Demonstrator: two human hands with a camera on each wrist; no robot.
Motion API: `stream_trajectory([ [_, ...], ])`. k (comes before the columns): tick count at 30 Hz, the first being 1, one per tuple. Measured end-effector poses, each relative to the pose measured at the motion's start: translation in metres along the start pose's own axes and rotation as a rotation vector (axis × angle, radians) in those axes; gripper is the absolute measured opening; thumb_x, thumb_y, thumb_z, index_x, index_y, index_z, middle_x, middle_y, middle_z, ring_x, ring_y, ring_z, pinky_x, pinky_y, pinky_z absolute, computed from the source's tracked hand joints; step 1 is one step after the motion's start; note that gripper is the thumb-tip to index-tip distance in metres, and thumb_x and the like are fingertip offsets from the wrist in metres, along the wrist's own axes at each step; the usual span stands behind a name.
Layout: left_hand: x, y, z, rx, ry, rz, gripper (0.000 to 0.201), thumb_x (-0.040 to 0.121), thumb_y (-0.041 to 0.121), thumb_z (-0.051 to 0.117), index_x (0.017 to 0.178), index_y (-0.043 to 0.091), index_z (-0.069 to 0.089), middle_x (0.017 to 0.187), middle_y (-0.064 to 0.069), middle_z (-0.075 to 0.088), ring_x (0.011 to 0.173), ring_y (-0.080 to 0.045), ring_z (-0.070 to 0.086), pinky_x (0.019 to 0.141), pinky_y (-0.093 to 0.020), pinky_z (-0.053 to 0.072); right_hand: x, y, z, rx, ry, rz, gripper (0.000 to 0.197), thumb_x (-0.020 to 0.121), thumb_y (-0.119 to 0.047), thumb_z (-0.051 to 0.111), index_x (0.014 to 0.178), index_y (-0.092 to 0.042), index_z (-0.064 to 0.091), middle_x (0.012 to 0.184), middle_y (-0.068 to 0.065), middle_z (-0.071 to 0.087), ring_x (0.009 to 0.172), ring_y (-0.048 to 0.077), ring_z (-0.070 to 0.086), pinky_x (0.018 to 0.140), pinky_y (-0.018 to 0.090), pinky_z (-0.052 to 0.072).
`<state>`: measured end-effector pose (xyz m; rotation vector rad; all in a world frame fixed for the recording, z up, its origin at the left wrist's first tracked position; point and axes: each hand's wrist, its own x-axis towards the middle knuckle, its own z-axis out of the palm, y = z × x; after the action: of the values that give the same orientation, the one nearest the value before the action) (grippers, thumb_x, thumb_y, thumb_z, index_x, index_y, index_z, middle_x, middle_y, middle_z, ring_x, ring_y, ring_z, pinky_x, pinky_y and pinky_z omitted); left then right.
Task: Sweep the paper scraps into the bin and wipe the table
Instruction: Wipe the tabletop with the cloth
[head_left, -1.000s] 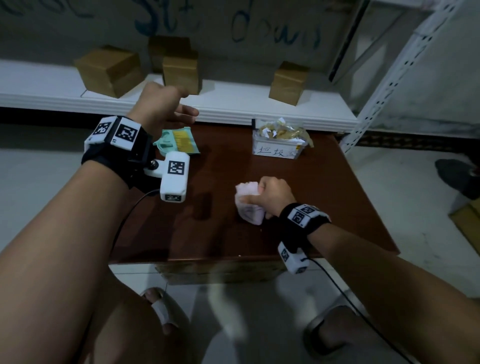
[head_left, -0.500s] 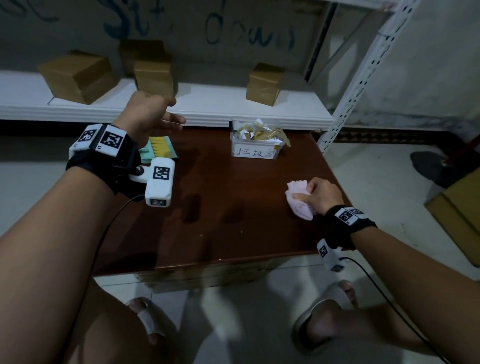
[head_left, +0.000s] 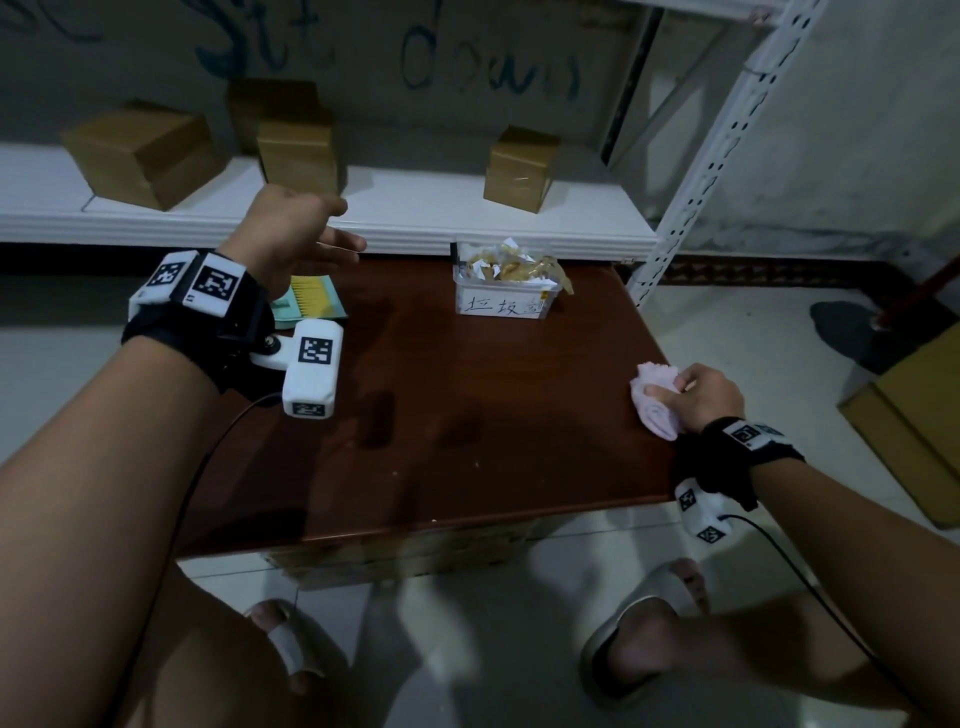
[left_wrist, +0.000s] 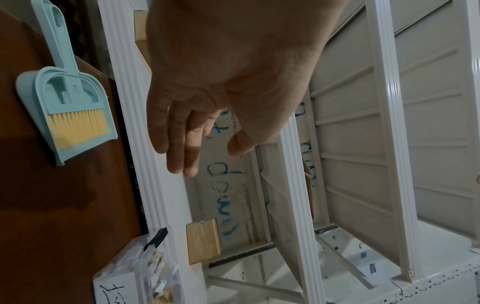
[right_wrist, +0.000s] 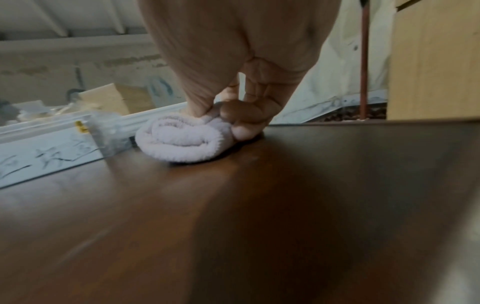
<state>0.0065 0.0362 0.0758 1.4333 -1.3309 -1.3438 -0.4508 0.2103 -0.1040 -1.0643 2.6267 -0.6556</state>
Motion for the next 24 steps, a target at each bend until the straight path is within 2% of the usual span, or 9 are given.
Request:
stream_trajectory([
  [2, 0.002, -0.001, -0.001, 0.005, 0.001, 0.002, 0.04, 0.102, 0.027, 0.055, 0.133, 0.002, 0.052, 0.097, -0.015, 0.079, 0.097, -0.029, 0.077, 0.085, -0.037, 0.058, 0.001, 0.01, -0.004, -0.003, 0.019, 0.033, 0.053, 0.075, -0.055, 0.087, 0.086, -0.009, 0.065, 0.085, 0.008, 0.067, 0.085, 0.032, 0.06, 0.074, 0.033, 0.041],
  [5, 0.003, 0.0, 0.0, 0.009, -0.003, 0.009, 0.038, 0.102, 0.027, 0.054, 0.132, 0.004, 0.052, 0.099, -0.016, 0.078, 0.098, -0.03, 0.077, 0.097, -0.043, 0.056, 0.002, 0.019, -0.009, 0.01, 0.037, 0.07, 0.052, 0.074, -0.057, 0.087, 0.08, -0.012, 0.064, 0.084, 0.011, 0.068, 0.087, 0.036, 0.065, 0.077, 0.036, 0.048],
  [8, 0.002, 0.0, 0.003, 0.009, -0.005, 0.004, 0.04, 0.102, 0.027, 0.054, 0.134, 0.003, 0.052, 0.097, -0.014, 0.079, 0.096, -0.029, 0.077, 0.095, -0.042, 0.056, 0.002, 0.019, -0.013, 0.004, 0.035, 0.101, 0.049, 0.073, -0.06, 0.086, 0.072, -0.018, 0.06, 0.09, 0.015, 0.073, 0.091, 0.038, 0.069, 0.085, 0.043, 0.056],
  [11, 0.002, 0.0, 0.002, 0.001, -0.005, 0.002, 0.039, 0.102, 0.027, 0.054, 0.134, 0.004, 0.051, 0.094, -0.014, 0.079, 0.095, -0.029, 0.077, 0.094, -0.042, 0.056, -0.001, 0.011, -0.015, -0.001, 0.034, 0.123, 0.047, 0.075, -0.06, 0.084, 0.071, -0.02, 0.06, 0.101, 0.017, 0.074, 0.096, 0.039, 0.069, 0.09, 0.043, 0.056],
  [16, 0.002, 0.003, -0.004, -0.02, -0.005, 0.017, 0.034, 0.103, 0.025, 0.052, 0.132, 0.007, 0.049, 0.099, -0.015, 0.079, 0.099, -0.032, 0.076, 0.098, -0.044, 0.057, -0.005, -0.007, -0.007, 0.02, -0.011, 0.097, 0.049, 0.074, -0.059, 0.086, 0.079, -0.014, 0.067, 0.101, 0.014, 0.073, 0.098, 0.037, 0.065, 0.086, 0.036, 0.048],
  [19, 0.002, 0.002, -0.011, -0.035, 0.009, 0.022, 0.034, 0.102, 0.024, 0.051, 0.13, 0.005, 0.049, 0.098, -0.016, 0.079, 0.099, -0.033, 0.076, 0.099, -0.046, 0.056, -0.014, -0.036, 0.009, 0.027, -0.04, 0.027, 0.047, 0.074, -0.057, 0.087, 0.072, -0.019, 0.059, 0.096, 0.009, 0.07, 0.1, 0.035, 0.066, 0.088, 0.035, 0.048],
  [21, 0.001, 0.001, -0.016, -0.047, 0.008, 0.023, 0.028, 0.101, 0.025, 0.051, 0.124, 0.008, 0.05, 0.098, -0.016, 0.079, 0.1, -0.034, 0.076, 0.099, -0.046, 0.056, -0.022, -0.064, 0.022, 0.034, -0.078, -0.019, 0.05, 0.073, -0.058, 0.088, 0.072, -0.02, 0.056, 0.097, 0.008, 0.069, 0.1, 0.034, 0.065, 0.089, 0.034, 0.048],
  [24, -0.003, 0.002, -0.024, -0.075, 0.021, 0.023, 0.015, 0.101, 0.025, 0.052, 0.109, 0.013, 0.052, 0.098, -0.016, 0.079, 0.1, -0.034, 0.076, 0.094, -0.043, 0.057, -0.035, -0.106, 0.042, 0.03, -0.141, -0.082, 0.05, 0.072, -0.059, 0.088, 0.075, -0.02, 0.055, 0.096, 0.008, 0.069, 0.096, 0.031, 0.065, 0.081, 0.031, 0.048],
])
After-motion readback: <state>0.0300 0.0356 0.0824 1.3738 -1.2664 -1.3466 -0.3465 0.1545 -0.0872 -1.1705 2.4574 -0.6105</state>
